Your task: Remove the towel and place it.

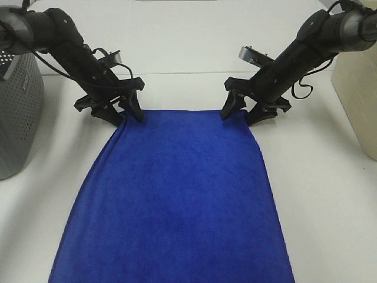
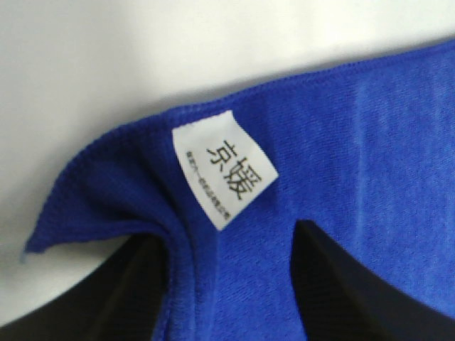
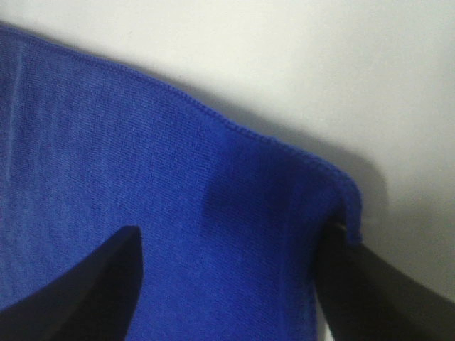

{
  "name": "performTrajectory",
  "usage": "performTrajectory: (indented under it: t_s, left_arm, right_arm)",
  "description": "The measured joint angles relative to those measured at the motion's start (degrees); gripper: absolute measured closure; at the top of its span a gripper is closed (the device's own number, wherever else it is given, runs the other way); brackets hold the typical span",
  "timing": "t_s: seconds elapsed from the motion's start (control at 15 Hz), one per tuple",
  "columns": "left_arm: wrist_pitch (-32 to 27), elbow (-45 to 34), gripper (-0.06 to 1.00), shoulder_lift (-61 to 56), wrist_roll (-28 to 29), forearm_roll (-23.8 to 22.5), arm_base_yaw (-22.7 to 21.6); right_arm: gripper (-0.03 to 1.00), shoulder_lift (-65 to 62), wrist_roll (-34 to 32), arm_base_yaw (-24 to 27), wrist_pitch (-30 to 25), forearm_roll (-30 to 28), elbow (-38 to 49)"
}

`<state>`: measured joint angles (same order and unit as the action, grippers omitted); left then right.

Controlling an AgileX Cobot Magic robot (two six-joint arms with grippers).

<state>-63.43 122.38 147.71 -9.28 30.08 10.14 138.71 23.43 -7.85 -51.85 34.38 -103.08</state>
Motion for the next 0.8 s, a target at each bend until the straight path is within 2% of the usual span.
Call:
performTrajectory:
  t_s: [0.07, 0.2, 0.27, 0.33, 0.4, 0.6, 0.8]
  left_arm:
    - [0.57, 0.0, 0.55, 0.17, 0.0, -0.06, 0.29]
    - [1.2, 0.0, 0.83, 0.69, -0.17, -0.11, 0.4]
    - [1.2, 0.0, 0.91, 0.69, -0.63, -0.11, 0.4]
    - [1.26, 0.0, 0.93, 0.69, -1.09, -0.34, 0.4]
    - [1.26, 0.0, 0.93, 0.69, -1.26, -0.34, 0.4]
    - [1.26, 0.0, 0.93, 0.69, -2.18, -0.34, 0.4]
    - [2.81, 1.83, 0.93, 1.2, -2.41, -0.97, 0.4]
  right_arm:
    - [0.41, 0.11, 0.0, -0.06, 0.46, -0.57, 0.0]
    - [0.65, 0.57, -0.11, -0.06, 1.09, -1.6, 0.0]
    - [0.8, 0.69, -0.17, -0.06, 1.78, -2.01, 0.06]
    - [0.91, 0.92, -0.17, -0.06, 2.06, -2.23, 0.06]
    - [0.95, 0.92, -0.17, -0.06, 2.12, -2.23, 0.06]
    - [0.95, 0.92, 0.23, -0.06, 3.27, -2.23, 0.06]
    - [0.95, 0.23, 4.93, -0.11, 10.71, -3.21, 0.52]
